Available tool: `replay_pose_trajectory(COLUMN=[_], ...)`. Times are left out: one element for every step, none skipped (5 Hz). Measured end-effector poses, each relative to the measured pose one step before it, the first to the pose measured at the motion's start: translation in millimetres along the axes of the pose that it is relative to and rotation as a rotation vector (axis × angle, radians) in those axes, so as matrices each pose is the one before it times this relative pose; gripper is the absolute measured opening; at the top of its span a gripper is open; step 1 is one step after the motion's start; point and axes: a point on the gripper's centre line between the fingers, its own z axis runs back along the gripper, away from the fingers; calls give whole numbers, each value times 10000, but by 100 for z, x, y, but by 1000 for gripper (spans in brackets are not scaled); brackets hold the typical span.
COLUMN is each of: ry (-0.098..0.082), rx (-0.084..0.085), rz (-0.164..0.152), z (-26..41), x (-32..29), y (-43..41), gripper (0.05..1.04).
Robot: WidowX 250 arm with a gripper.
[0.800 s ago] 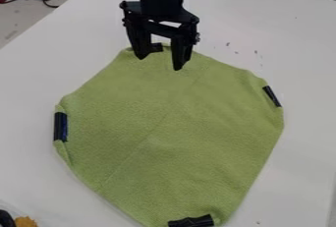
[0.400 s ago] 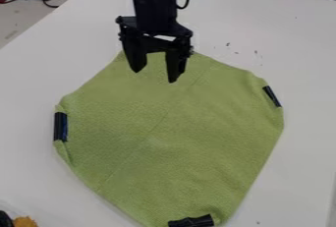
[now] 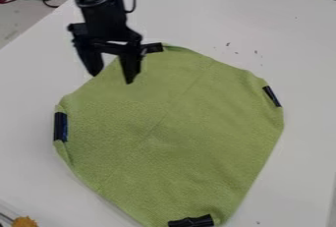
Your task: Fold the cloth from bottom left to right
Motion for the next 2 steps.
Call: replay_pose_trajectory(ry=[-166,82], rx=[472,412], rz=[456,587], z=[-960,-946], x=[-1853,-2807], y=[2534,1519], gripper=[1001,1001])
